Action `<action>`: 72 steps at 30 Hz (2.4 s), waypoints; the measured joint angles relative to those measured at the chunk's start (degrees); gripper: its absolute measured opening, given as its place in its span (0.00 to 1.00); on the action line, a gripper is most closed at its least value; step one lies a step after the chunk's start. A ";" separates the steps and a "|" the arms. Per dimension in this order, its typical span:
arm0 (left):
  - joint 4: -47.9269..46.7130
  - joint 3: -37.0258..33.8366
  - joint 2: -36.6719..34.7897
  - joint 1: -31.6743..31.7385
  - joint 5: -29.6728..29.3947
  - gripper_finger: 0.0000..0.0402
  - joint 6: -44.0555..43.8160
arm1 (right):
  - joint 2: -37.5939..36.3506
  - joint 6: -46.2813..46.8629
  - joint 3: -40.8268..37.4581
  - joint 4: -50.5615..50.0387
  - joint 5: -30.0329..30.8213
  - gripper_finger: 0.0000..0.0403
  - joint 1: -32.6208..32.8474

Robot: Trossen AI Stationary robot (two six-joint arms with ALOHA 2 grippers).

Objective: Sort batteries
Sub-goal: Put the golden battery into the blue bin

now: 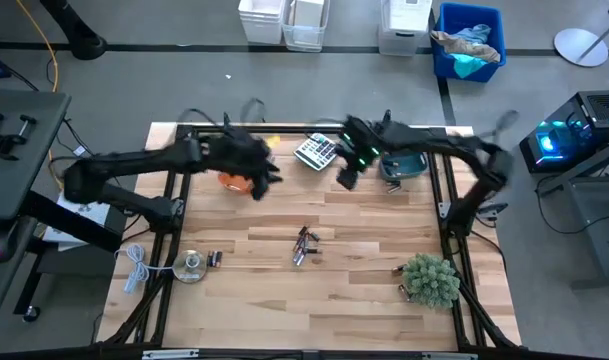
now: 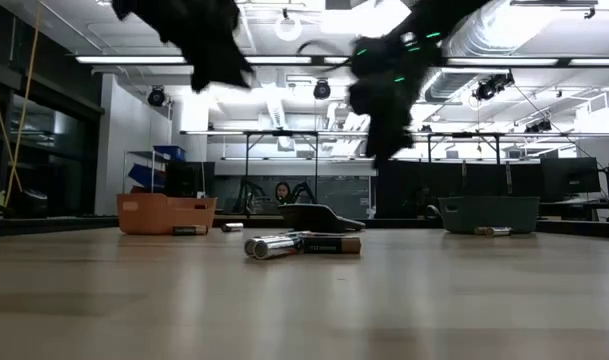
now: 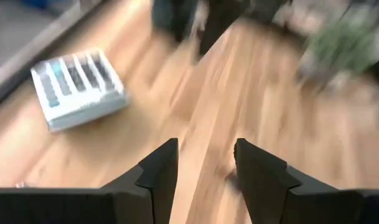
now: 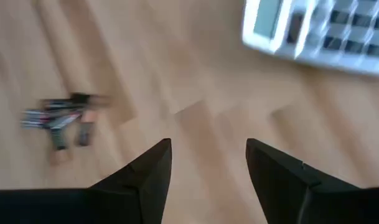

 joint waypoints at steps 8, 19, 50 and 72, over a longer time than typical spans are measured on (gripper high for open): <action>-5.83 8.04 22.83 -5.86 -4.37 0.42 -4.36 | -20.81 26.19 -24.50 13.22 8.23 0.49 8.91; -8.40 17.56 35.60 -13.46 -6.46 0.42 -23.16 | -25.41 33.18 -31.97 14.91 12.18 0.49 13.50; -9.30 19.84 46.39 -17.58 -13.64 0.07 -29.20 | -25.32 28.77 -31.99 15.52 15.86 0.49 13.32; 30.06 15.18 33.05 2.49 -1.89 0.07 -11.96 | -37.11 29.27 -20.25 12.54 26.41 0.49 13.22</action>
